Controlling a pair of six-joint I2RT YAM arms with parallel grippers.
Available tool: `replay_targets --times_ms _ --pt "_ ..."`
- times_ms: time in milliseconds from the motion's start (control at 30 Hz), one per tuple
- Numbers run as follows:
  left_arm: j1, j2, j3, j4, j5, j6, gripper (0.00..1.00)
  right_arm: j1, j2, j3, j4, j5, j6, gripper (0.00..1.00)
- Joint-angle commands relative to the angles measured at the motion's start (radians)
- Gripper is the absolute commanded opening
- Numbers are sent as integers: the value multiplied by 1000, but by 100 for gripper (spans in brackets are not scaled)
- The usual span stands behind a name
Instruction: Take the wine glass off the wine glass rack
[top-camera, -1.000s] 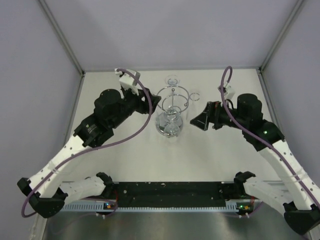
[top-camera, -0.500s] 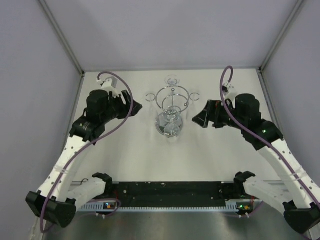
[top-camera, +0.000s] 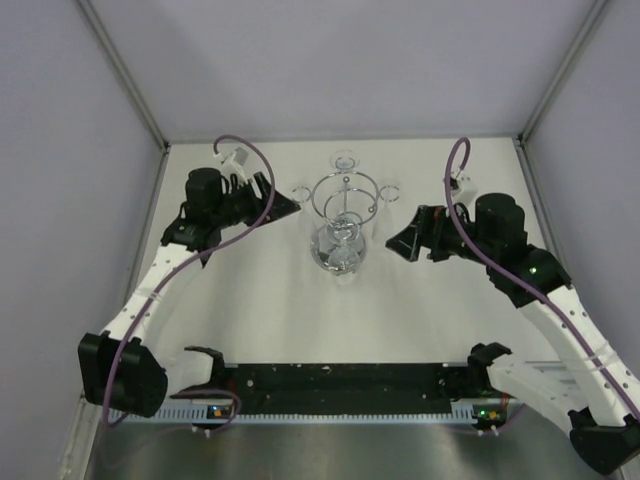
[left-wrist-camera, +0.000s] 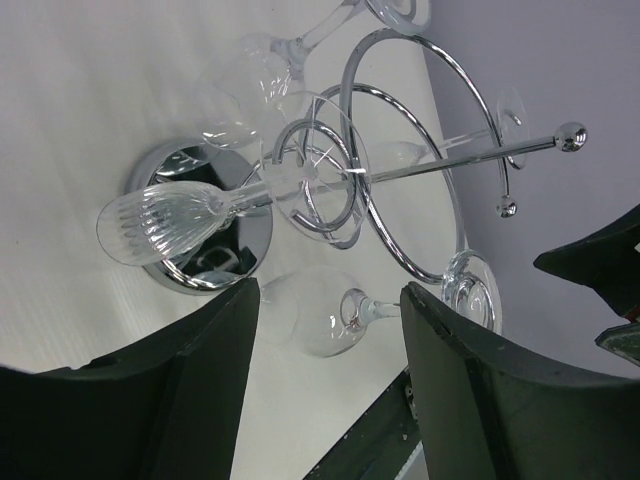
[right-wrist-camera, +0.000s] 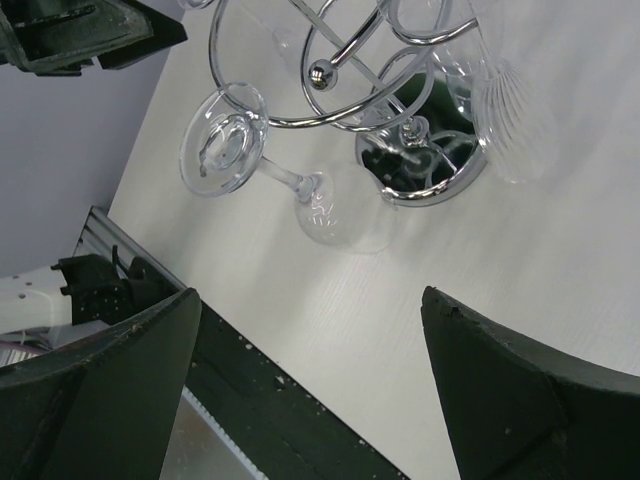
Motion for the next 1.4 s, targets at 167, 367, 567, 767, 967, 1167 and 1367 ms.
replay_targets --times_ms 167,367,567,767,967,1167,1367 --pt "41 77 59 135 68 -11 63 14 -23 -6 32 -20 -18 92" --pt "46 120 80 164 85 -16 57 15 -23 -23 40 -30 -23 91" --pt "46 151 111 169 90 -9 51 14 -26 -37 47 -37 -20 91" --pt "46 171 131 172 91 -5 45 14 -29 -43 49 -39 -20 90" --pt "46 180 134 183 98 -6 35 14 -32 -43 49 -42 -25 90" --pt "47 182 137 189 108 -9 21 14 -37 -52 52 -45 -20 90" --pt "47 180 137 192 116 -8 4 14 -40 -54 50 -45 -17 90"
